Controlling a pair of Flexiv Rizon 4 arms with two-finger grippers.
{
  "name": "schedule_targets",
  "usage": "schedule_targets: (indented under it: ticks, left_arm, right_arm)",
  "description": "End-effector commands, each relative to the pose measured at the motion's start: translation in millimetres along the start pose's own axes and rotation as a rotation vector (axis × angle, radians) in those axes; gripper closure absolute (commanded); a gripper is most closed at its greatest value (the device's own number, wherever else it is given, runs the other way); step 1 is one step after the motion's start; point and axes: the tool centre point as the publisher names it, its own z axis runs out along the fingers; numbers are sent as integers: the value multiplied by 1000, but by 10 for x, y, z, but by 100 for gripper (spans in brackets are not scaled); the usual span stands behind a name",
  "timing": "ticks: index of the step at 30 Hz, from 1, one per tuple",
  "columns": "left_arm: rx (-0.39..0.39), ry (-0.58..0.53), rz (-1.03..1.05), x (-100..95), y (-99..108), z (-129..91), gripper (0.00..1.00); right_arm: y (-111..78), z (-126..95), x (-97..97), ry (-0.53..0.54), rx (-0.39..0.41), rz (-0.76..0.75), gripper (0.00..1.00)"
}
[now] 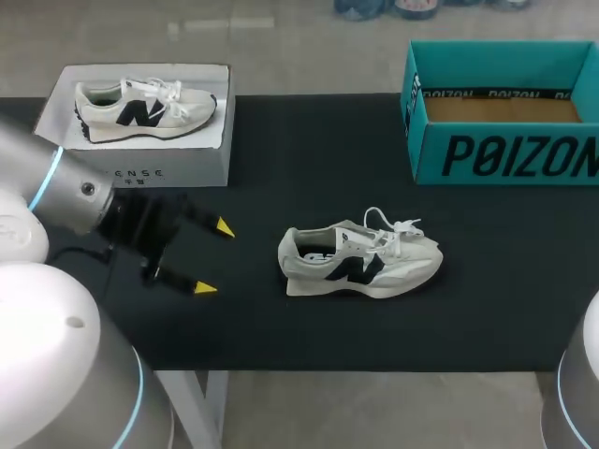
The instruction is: Take the shoe out of the shoebox, open the shoe tongue, remove and reinsert the insole, then place the shoe into the shoebox
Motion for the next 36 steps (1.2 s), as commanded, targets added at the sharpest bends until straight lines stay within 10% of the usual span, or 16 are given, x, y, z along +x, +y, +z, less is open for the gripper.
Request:
schedule_targets:
  ticks: [1,15,36]
  left_arm:
    - [141,-4,-83,24,129,56,0]
    - [391,-44,-187,44,370,-20,0]
    - [453,-86,-214,-162,606,491,0]
  right_arm:
    - [-49,6,77,-270,-9,0,0]
    - [-49,6,77,-270,-9,0,0]
    - [-49,6,77,-270,-9,0,0]
